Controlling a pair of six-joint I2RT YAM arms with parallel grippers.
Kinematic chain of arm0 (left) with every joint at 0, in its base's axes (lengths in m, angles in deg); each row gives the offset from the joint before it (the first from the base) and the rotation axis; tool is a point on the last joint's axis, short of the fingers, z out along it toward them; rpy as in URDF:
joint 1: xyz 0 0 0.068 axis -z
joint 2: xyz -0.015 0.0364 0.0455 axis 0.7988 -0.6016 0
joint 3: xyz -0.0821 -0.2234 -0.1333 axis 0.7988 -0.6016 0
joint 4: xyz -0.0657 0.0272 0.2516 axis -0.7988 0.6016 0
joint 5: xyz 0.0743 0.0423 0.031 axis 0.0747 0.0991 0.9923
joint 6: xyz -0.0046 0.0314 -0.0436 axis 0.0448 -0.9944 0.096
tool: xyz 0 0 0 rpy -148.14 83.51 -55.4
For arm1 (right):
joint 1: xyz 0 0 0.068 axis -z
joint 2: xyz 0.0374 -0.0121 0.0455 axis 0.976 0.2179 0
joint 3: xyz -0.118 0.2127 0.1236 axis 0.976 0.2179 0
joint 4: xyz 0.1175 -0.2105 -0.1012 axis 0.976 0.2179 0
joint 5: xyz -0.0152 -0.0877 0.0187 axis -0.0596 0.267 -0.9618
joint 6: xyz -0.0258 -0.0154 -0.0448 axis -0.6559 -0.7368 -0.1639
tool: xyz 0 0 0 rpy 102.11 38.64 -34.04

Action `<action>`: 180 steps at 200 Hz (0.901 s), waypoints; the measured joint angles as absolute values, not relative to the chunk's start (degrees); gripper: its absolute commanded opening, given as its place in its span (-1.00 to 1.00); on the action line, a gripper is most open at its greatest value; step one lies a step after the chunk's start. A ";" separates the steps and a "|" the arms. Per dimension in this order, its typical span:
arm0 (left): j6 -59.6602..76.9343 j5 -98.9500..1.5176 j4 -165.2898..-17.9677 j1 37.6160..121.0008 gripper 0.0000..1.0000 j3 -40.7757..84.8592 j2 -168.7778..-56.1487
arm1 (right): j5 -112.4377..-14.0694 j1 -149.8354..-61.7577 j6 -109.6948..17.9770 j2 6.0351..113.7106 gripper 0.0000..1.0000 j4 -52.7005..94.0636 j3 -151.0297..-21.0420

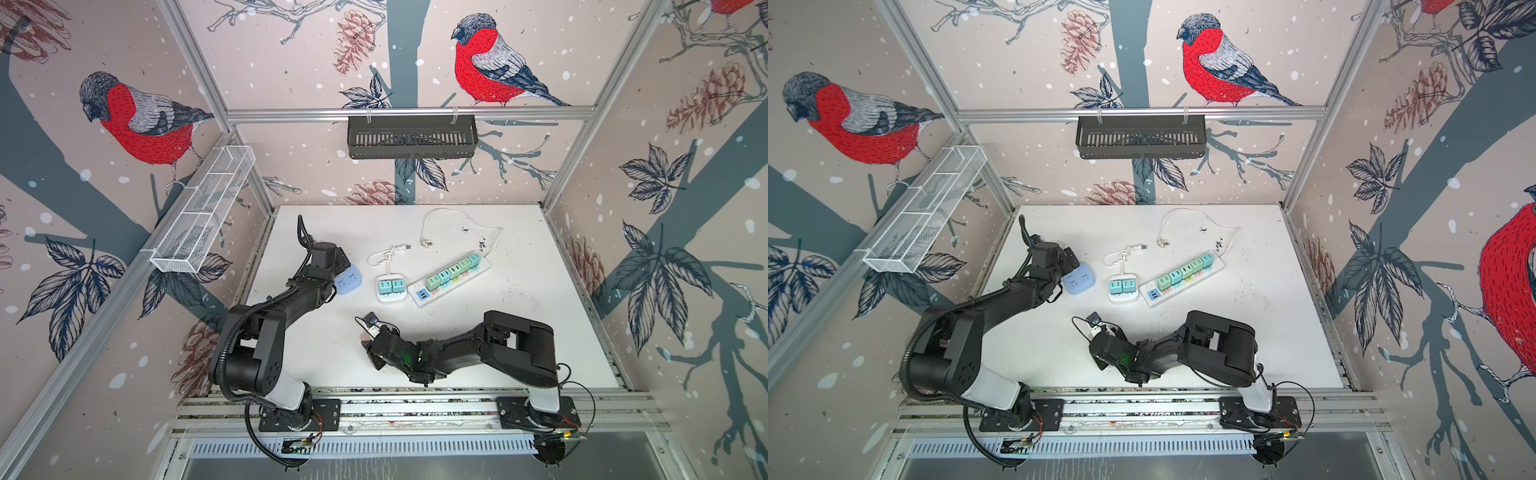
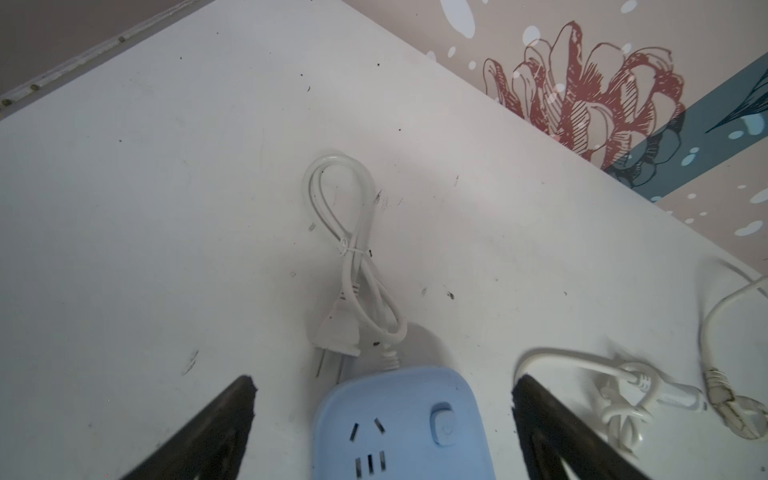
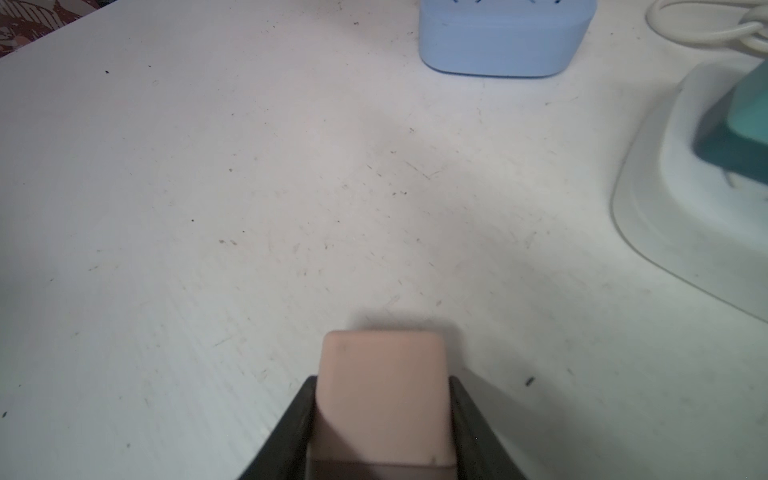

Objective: Insert the plug

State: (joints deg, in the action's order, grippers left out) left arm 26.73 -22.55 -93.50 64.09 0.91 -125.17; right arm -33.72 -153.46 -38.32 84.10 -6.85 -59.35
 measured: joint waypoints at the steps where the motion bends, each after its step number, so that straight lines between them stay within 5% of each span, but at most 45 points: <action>1: 26.73 -22.61 -92.93 64.09 0.91 2.25 -126.22 | -33.63 -153.46 -38.32 83.97 -0.21 -6.83 -59.20; 18: 26.73 -23.75 -89.30 64.11 0.90 11.80 -136.40 | -33.41 -153.44 -38.35 81.85 -0.21 -6.87 -56.53; 87: 25.13 -20.67 -82.90 67.26 0.89 15.84 -140.93 | -32.49 -153.36 -39.50 74.88 -0.23 -9.65 -49.86; 180: 24.30 -19.97 -92.25 74.60 0.79 -0.81 -130.92 | -28.47 -153.38 -40.03 63.84 -0.22 -13.67 -41.34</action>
